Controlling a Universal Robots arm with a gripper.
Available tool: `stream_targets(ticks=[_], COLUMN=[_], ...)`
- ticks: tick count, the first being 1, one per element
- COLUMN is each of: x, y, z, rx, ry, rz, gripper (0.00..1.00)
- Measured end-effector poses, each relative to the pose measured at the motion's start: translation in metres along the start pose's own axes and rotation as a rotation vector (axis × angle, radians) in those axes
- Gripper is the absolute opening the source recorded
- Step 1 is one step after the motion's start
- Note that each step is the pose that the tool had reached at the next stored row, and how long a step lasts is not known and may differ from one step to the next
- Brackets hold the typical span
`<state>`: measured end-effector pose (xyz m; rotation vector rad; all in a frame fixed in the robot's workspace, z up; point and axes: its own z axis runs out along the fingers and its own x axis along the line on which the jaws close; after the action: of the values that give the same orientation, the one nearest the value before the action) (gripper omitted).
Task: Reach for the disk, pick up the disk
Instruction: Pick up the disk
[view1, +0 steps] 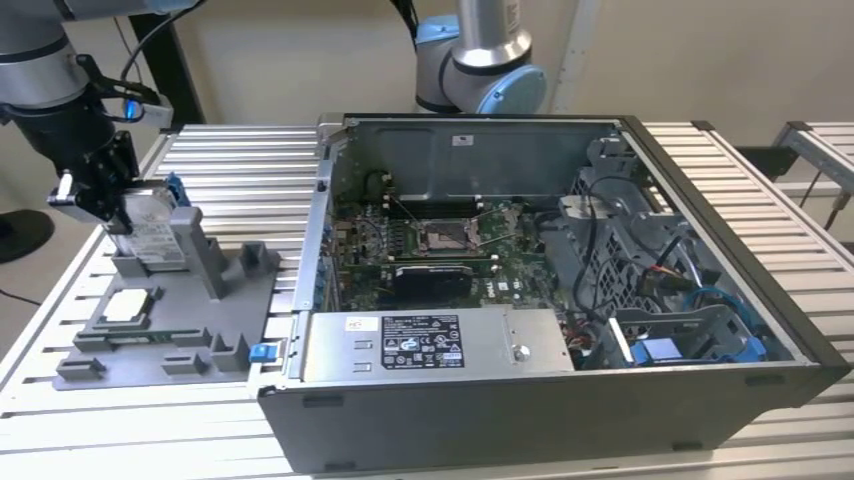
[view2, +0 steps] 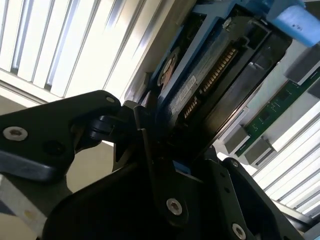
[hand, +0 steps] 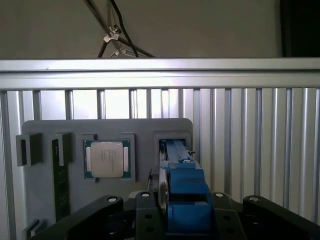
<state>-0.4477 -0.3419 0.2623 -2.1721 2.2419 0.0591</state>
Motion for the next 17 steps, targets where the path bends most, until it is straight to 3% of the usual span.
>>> stream_targets(ticks=[6,17], x=[-0.0001,-0.0006], y=[0.0000,0.0002], z=[-0.0018,-0.0156], rx=[0.0002,0.0000], ry=[-0.0001,0.0000], rz=[0.000,0.000], gripper=[0.00,0.00])
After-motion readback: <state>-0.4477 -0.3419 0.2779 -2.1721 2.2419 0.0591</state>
